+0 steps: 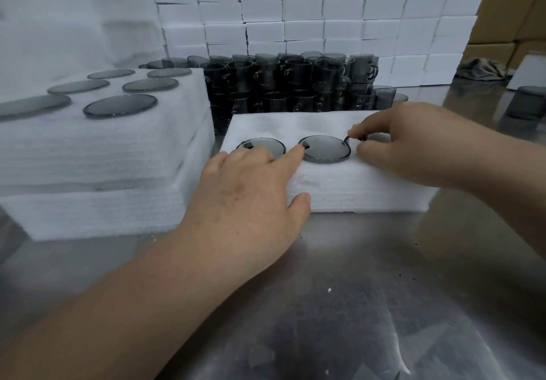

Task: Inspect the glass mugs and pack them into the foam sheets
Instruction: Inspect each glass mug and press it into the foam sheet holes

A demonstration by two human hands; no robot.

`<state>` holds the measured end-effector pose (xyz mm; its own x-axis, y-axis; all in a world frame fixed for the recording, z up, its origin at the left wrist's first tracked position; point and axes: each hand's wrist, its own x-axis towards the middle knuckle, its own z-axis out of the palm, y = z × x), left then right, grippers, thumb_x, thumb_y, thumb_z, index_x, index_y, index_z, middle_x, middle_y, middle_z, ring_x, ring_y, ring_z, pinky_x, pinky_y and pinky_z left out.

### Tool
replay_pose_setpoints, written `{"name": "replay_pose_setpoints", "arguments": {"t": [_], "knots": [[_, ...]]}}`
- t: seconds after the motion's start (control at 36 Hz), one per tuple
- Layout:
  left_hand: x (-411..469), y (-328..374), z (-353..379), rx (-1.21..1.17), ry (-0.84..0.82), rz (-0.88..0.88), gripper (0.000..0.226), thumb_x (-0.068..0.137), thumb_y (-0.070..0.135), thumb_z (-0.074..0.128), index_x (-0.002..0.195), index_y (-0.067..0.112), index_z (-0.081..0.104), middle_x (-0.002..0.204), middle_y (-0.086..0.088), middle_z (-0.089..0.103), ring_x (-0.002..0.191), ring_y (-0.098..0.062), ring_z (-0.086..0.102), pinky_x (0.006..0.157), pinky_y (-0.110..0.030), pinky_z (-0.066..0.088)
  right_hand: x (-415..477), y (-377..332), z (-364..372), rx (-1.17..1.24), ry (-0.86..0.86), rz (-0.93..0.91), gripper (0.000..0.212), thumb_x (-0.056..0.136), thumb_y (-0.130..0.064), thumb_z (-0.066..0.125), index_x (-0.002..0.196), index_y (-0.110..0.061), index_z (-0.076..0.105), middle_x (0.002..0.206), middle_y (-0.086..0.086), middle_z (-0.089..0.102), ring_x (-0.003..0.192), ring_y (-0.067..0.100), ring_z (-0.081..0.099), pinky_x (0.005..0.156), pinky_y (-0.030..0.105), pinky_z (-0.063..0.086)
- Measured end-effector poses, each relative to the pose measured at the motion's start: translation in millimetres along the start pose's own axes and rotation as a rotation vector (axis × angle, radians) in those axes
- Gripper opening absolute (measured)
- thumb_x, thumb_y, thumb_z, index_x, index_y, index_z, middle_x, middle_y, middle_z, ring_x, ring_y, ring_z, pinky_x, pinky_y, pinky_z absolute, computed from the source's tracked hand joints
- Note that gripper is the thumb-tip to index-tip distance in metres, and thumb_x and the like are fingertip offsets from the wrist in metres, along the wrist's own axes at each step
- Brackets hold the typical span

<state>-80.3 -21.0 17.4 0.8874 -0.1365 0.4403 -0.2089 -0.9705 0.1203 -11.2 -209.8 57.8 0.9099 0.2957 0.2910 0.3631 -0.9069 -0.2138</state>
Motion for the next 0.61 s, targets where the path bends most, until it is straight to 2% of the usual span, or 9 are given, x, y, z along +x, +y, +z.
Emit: {"name": "replay_pose_setpoints", "arguments": {"t": [0.06,0.14,0.19,0.25,0.31,0.42,0.47,0.53,0.61], "knots": [[0,0,-1,-0.010,-0.004,-0.001,0.069,0.076,0.055,0.022,0.144,0.041,0.018,0.112,0.014,0.046,0.109,-0.006,0.026,0.095,-0.022,0.008,0,0,1,-0.009,-0.011,-0.004,0.029,0.084,-0.041,0.048,0.109,-0.040,0.062,0.086,-0.030,0.053,0.061,-0.008,0.045,0.058,0.019,0.033],[0,-1,-1,-0.005,0.000,0.007,0.071,0.075,0.055,0.020,0.144,0.040,0.017,0.114,0.013,0.046,0.111,-0.007,0.026,0.097,-0.023,0.007,0,-1,1,0.002,-0.027,0.013,0.030,0.085,-0.044,0.047,0.110,-0.038,0.062,0.122,-0.018,0.059,0.095,0.008,0.054,0.076,0.025,0.037],[0,-1,0,-0.006,0.002,0.007,0.071,0.075,0.055,0.020,0.144,0.040,0.017,0.117,0.013,0.045,0.111,-0.006,0.022,0.097,-0.023,0.005,-1,-3,1,0.002,-0.038,0.026,0.029,0.087,-0.040,0.044,0.107,-0.032,0.064,0.123,-0.014,0.060,0.108,0.014,0.053,0.083,0.027,0.040],[-1,-1,0,-0.011,0.001,0.007,0.071,0.075,0.055,0.020,0.144,0.040,0.016,0.120,0.013,0.045,0.112,-0.005,0.022,0.097,-0.022,0.004,-1,-5,2,-0.028,-0.082,0.018,0.034,0.089,-0.034,0.038,0.106,-0.021,0.065,0.120,-0.004,0.062,0.110,0.020,0.053,0.091,0.034,0.043],[-1,-1,0,-0.005,0.002,0.013,0.072,0.074,0.056,0.020,0.144,0.040,0.015,0.120,0.013,0.045,0.113,-0.006,0.024,0.097,-0.022,0.004,-1,-7,4,-0.054,-0.118,0.012,0.036,0.091,-0.030,0.034,0.106,-0.017,0.064,0.120,0.001,0.062,0.112,0.024,0.052,0.096,0.041,0.042],[-1,-2,-1,0.000,0.012,0.020,0.071,0.075,0.055,0.019,0.144,0.040,0.015,0.119,0.013,0.045,0.113,-0.007,0.025,0.098,-0.024,0.006,-2,-4,5,0.008,-0.111,-0.013,0.039,0.094,-0.031,0.031,0.125,-0.029,0.056,0.143,-0.018,0.039,0.134,0.010,0.033,0.110,0.030,0.024],[0,-3,-1,0.006,0.015,0.030,0.071,0.075,0.055,0.019,0.144,0.039,0.015,0.120,0.013,0.045,0.116,-0.008,0.027,0.098,-0.024,0.007,-3,-2,7,0.021,-0.097,-0.039,0.041,0.095,-0.032,0.030,0.131,-0.032,0.050,0.145,-0.022,0.033,0.137,0.005,0.026,0.110,0.025,0.017],[-1,-3,-1,0.015,0.019,0.033,0.071,0.075,0.055,0.020,0.144,0.038,0.017,0.119,0.012,0.046,0.116,-0.009,0.029,0.096,-0.024,0.007,-4,1,10,0.058,-0.081,-0.048,0.040,0.096,-0.031,0.031,0.132,-0.032,0.048,0.144,-0.022,0.033,0.136,0.003,0.025,0.107,0.020,0.016],[-1,-3,-1,0.019,0.024,0.036,0.071,0.076,0.055,0.020,0.144,0.038,0.018,0.119,0.012,0.047,0.116,-0.009,0.030,0.094,-0.023,0.008,-8,6,11,0.274,0.041,0.010,0.039,0.095,-0.025,0.037,0.130,-0.033,0.052,0.136,-0.019,0.045,0.127,-0.001,0.034,0.098,0.014,0.022]]}}
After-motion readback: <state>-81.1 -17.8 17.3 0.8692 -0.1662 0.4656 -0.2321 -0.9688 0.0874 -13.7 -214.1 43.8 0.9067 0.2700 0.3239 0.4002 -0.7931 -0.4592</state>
